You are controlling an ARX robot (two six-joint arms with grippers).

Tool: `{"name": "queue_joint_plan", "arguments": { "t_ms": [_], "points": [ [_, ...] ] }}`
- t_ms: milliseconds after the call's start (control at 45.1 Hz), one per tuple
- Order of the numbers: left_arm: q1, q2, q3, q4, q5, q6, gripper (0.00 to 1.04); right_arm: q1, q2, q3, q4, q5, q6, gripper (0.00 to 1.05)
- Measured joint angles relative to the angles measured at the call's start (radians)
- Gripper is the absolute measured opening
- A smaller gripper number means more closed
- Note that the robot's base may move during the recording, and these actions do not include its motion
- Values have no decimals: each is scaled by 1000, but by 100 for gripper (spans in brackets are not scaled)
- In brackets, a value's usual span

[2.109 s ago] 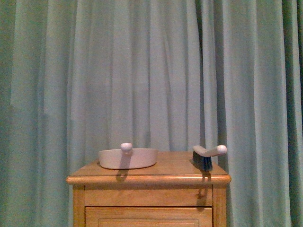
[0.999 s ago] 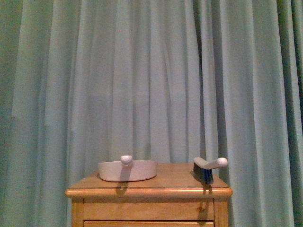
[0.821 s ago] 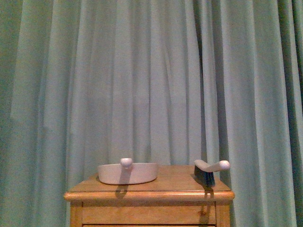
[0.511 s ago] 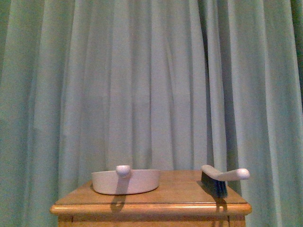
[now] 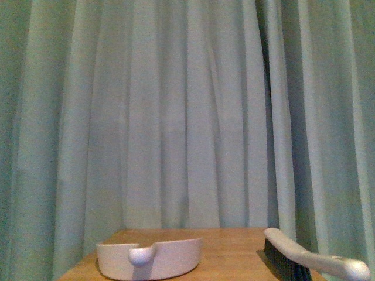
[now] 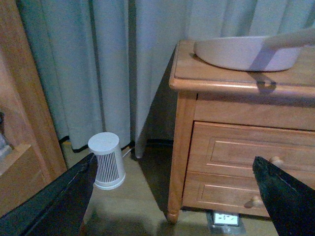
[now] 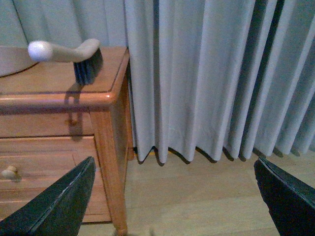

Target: Clean up trash

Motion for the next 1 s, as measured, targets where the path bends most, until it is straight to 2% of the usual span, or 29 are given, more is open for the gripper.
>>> {"name": "queue_joint_plan", "arguments": {
  "t_ms": [555, 599, 644, 732, 866, 999],
  "points": [
    [0, 3, 2, -4, -3, -8, 97, 0, 0, 0, 0, 0, 0, 97],
    [2, 64, 45, -106, -17, -72, 97, 0, 0, 0, 0, 0, 0, 97],
    [34, 191, 103, -153, 22, -164, 97, 0, 0, 0, 0, 0, 0, 97],
    [47, 441, 234, -101, 25, -199, 97, 0, 0, 0, 0, 1, 0, 97],
    [-29, 738, 476, -79, -11, -148, 97, 0, 0, 0, 0, 0, 0, 97],
    [-146, 1021, 711, -119, -78, -88, 97, 0, 0, 0, 0, 0, 0, 97]
  ]
}}
